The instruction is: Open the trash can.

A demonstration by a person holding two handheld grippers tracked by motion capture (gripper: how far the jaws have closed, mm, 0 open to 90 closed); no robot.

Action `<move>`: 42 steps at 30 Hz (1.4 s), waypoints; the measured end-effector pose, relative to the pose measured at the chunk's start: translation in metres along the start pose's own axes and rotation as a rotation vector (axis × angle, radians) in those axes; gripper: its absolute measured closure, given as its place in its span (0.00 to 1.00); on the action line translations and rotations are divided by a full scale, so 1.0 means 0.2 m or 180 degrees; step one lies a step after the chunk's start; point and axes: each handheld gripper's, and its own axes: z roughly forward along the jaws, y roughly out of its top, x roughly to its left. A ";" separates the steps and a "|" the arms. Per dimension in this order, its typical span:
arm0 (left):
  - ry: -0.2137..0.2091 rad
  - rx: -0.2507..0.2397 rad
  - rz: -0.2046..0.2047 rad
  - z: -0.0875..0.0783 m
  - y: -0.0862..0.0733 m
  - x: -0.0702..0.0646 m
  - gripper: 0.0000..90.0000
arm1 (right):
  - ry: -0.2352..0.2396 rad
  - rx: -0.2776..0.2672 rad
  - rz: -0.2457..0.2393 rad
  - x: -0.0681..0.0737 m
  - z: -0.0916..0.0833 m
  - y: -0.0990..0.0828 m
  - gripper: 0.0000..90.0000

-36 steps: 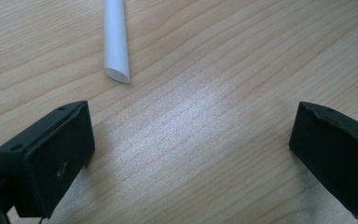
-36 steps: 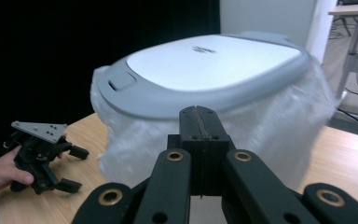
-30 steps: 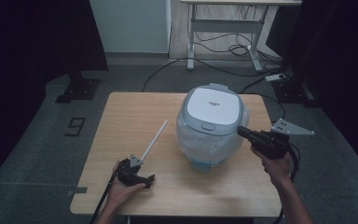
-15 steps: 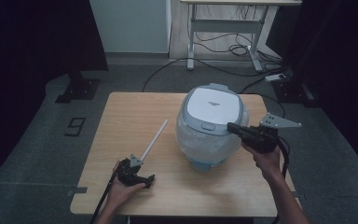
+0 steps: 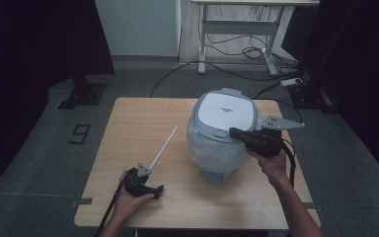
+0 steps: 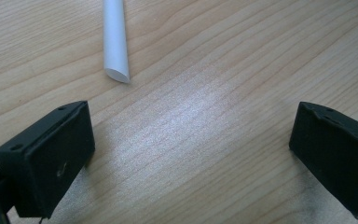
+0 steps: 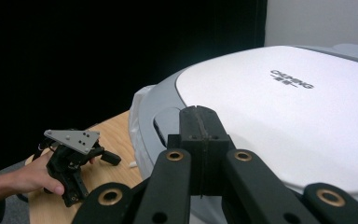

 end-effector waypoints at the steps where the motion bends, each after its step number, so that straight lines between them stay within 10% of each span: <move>1: 0.0000 0.0001 0.0001 0.00 0.00 0.00 0.00 | 0.0004 0.0002 -0.0001 0.00 0.01 0.00 1.00; 42: 0.0001 -0.0005 -0.0001 0.00 0.00 0.00 0.00 | -0.0013 0.0110 0.0003 0.06 0.07 0.02 1.00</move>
